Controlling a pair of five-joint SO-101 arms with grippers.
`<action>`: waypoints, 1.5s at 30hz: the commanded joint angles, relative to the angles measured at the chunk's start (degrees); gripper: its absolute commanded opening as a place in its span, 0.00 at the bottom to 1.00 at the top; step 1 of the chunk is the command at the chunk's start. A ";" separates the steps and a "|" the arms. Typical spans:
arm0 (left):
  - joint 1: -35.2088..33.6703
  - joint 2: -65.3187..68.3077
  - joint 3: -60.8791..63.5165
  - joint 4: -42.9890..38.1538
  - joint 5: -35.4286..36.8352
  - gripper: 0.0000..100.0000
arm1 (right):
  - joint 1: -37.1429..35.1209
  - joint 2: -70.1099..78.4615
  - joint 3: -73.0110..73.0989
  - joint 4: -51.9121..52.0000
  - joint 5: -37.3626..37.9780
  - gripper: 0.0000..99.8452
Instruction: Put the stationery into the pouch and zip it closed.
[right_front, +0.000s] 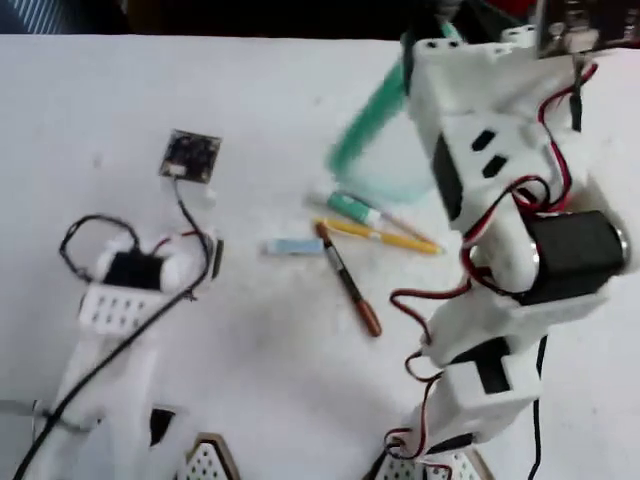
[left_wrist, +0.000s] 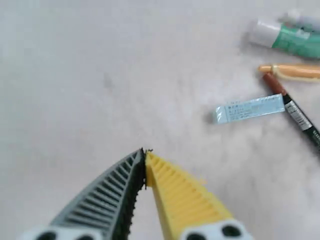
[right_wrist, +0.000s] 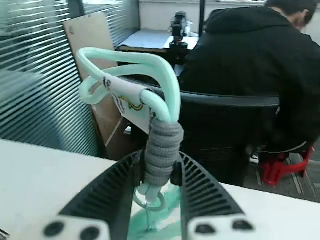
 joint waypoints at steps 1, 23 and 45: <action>-2.24 -19.38 -3.16 4.57 0.35 0.14 | -6.20 -2.51 0.88 -0.92 5.45 0.02; -2.77 -58.77 7.30 14.86 -6.51 0.26 | -19.56 -3.91 1.32 -1.80 6.15 0.02; -2.86 -60.62 8.09 15.03 -6.59 0.26 | -19.74 4.09 0.97 -2.86 2.73 0.02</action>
